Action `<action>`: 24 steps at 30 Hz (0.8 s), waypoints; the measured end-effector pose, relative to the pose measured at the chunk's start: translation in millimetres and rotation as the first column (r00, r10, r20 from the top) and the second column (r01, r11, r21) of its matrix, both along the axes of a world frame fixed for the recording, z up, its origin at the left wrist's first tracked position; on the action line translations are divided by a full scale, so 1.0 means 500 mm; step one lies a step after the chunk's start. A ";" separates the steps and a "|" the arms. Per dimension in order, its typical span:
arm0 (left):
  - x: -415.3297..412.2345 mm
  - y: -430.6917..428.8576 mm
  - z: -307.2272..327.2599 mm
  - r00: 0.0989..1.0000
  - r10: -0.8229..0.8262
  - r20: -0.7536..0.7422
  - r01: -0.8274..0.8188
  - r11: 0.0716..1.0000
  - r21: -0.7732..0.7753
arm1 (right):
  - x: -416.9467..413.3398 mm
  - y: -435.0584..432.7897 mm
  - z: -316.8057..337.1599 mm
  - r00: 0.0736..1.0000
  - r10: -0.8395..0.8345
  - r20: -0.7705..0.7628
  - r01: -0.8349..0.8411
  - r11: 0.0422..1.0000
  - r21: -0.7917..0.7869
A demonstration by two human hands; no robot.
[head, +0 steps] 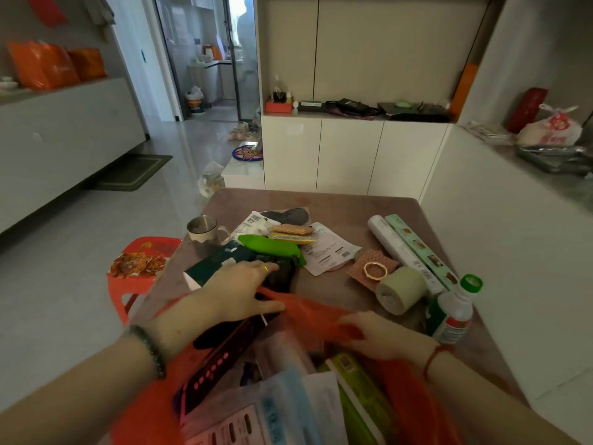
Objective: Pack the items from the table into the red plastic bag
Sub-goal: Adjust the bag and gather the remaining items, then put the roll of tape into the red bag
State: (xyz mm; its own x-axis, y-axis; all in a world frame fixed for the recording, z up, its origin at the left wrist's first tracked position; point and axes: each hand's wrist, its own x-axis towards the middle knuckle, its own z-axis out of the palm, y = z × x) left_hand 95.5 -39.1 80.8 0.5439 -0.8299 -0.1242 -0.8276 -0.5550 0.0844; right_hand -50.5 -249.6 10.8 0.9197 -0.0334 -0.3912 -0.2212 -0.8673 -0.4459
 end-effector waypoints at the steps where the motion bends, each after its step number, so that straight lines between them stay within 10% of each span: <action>1: 0.005 -0.025 -0.011 0.999 -0.025 -0.039 0.026 0.999 0.018 | 0.004 -0.013 0.013 0.998 -0.036 -0.042 0.040 0.994 0.099; 4: 0.020 -0.092 -0.028 0.986 -0.028 -0.162 0.033 0.999 0.026 | 0.041 -0.094 0.019 0.854 -0.511 0.095 0.420 0.787 0.452; 7: 0.034 -0.152 -0.041 0.977 -0.036 -0.212 0.029 0.999 -0.035 | 0.090 -0.195 -0.027 0.557 -0.775 0.298 0.753 0.623 0.210; 13: 0.036 -0.226 -0.076 0.933 -0.037 -0.358 -0.009 0.992 -0.127 | 0.102 -0.270 -0.135 0.704 -0.695 0.149 0.705 0.657 -0.267; 19: 0.010 -0.231 -0.070 0.857 -0.033 -0.514 -0.136 0.948 -0.288 | 0.095 -0.220 -0.087 0.701 -0.603 0.381 0.706 0.662 -0.253; 24: -0.037 -0.220 -0.020 0.522 -0.142 -0.841 -0.496 0.752 -0.434 | 0.043 -0.087 0.047 0.370 -0.251 0.894 0.588 0.809 -0.017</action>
